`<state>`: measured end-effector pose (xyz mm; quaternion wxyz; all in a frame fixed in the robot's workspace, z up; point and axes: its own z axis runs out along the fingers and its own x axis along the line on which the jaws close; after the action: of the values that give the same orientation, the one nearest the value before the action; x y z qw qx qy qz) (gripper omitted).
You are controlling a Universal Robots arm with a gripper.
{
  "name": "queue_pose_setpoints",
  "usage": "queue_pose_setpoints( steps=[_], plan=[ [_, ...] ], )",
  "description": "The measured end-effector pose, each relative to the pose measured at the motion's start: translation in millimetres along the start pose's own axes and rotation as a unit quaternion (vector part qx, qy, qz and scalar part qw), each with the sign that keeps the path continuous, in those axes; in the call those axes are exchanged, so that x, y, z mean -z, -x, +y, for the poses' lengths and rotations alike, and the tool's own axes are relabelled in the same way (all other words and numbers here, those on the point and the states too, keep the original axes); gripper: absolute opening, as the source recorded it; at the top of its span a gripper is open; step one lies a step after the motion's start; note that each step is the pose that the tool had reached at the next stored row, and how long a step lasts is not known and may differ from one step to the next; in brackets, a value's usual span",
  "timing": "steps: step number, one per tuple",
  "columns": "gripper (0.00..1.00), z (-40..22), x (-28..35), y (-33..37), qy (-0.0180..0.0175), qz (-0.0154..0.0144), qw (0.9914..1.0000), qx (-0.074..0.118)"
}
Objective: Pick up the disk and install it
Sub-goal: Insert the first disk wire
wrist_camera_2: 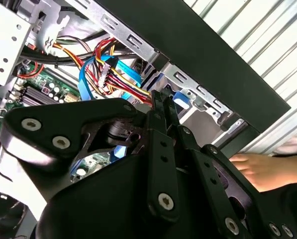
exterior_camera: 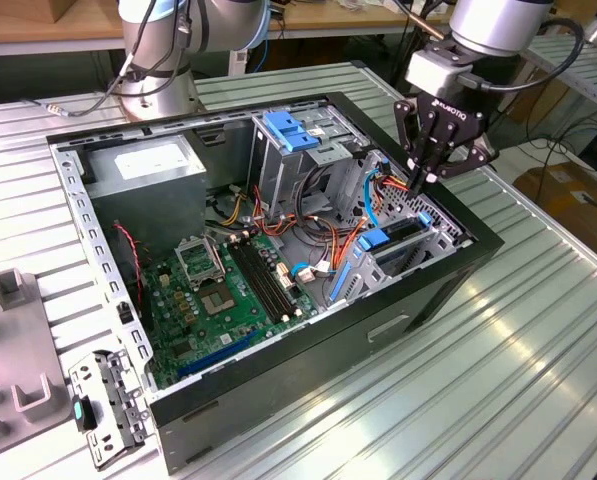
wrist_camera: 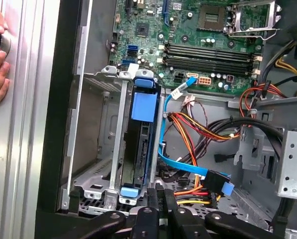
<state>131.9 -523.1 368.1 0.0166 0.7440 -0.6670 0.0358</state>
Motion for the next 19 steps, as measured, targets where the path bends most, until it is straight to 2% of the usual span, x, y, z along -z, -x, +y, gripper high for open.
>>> queue_pose_setpoints(
  steps=[5, 9, 11, 12, 13, 14, 16, 18, 19],
  plan=[
    [0.16, 0.0, 0.0, 0.0, 0.0, 0.0, 1.0, -0.001],
    [0.16, 0.3, -0.5, 0.1, 0.0017, 0.0005, 0.99973, -0.023],
    [0.16, 3.3, -1.4, 0.5, 0.0017, 0.0005, 0.99973, -0.023],
    [0.16, 8.5, -3.7, 1.2, 0.0023, 0.0005, 0.99954, -0.03],
    [0.16, 8.6, -4.4, 1.1, 0.0027, 0.0008, 0.99936, -0.036],
    [0.16, 8.9, -4.7, -0.3, 0.0027, 0.0009, 0.99935, -0.036],
    [0.16, 9.9, -7.0, -7.9, 0.0028, 0.0008, 0.99933, -0.036],
    [0.16, 10.7, -9.4, -7.8, 0.0041, 0.0012, 0.99855, -0.054],
    [0.16, 11.7, -10.0, -8.0, 0.0042, 0.0012, 0.99845, -0.056]
  ],
)
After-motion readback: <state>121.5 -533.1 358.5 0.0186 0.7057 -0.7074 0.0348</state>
